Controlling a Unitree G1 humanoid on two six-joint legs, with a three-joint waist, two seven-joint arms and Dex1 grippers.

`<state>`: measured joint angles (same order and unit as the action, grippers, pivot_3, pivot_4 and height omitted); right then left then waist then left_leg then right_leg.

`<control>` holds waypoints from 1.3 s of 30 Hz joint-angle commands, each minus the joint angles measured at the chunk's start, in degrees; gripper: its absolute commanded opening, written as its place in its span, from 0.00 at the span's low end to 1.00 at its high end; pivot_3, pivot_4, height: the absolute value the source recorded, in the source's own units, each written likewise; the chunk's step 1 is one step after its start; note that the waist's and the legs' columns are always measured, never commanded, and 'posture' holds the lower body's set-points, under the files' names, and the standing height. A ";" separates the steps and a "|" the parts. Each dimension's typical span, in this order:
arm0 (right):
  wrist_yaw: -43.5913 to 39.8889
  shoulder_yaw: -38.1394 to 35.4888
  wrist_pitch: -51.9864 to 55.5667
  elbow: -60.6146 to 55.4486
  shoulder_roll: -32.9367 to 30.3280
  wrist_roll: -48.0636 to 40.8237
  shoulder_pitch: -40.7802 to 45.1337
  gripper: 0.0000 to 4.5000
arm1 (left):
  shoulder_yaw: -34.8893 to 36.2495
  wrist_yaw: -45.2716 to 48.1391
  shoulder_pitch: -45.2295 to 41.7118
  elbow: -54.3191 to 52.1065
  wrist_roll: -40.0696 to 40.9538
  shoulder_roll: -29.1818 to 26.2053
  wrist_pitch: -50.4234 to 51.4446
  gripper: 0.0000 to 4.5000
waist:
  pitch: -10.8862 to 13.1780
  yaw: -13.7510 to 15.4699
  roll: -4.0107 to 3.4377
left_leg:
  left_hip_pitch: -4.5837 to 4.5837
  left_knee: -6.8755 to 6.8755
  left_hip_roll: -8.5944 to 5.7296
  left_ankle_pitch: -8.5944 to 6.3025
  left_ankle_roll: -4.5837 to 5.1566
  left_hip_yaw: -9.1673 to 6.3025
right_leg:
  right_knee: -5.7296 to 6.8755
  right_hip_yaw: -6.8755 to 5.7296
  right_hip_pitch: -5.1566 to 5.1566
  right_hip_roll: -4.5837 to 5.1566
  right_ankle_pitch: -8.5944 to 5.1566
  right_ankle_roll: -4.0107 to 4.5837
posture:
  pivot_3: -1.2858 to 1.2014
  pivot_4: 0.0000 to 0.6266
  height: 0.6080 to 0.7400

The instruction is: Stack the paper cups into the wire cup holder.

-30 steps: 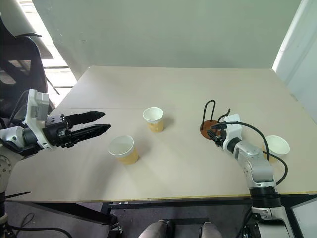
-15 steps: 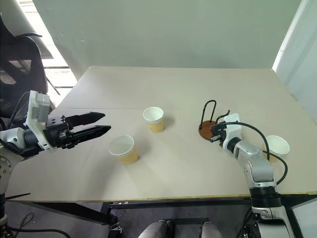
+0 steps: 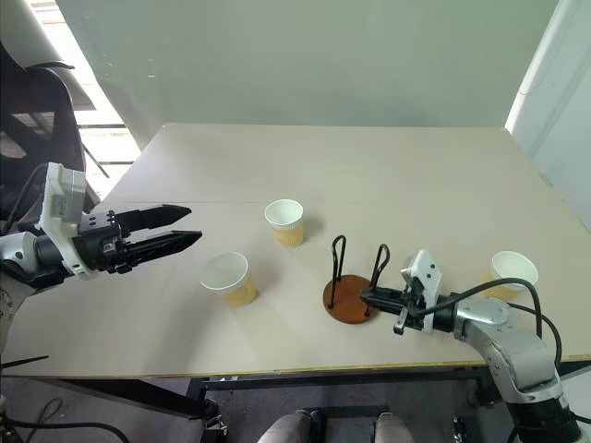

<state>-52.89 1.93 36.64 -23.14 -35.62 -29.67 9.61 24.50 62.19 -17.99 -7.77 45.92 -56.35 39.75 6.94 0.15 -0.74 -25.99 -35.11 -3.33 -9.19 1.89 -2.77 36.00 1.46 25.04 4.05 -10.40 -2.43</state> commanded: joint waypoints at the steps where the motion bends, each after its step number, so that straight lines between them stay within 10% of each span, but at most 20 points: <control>1: -1.83 0.24 -1.69 -2.09 -0.91 -1.15 -0.30 0.01 | 0.73 0.57 -1.45 -0.24 -0.06 -1.11 -0.85 0.72 | -0.01 0.00 0.02 | 0.00 0.00 0.00 0.00 0.00 0.00 | 0.00 0.01 0.00 0.00 0.00 0.01 | 0.52 0.24 1.00; 39: -7.24 7.20 -24.44 11.49 -0.55 12.22 3.71 0.01 | -0.43 1.82 -4.07 1.05 -1.24 -1.84 -0.48 0.72 | -0.01 -0.07 0.04 | 0.01 0.00 0.01 0.00 0.01 -0.02 | 0.00 0.01 0.00 0.00 0.01 0.03 | 0.52 0.24 1.00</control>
<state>-59.73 9.55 13.01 -11.43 -36.17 -17.67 12.48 23.76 63.68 -21.15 -6.46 44.73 -57.06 39.75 6.93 0.08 -0.70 -25.98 -35.11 -3.32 -9.19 1.90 -2.78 35.99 1.46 25.03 4.05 -10.38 -2.40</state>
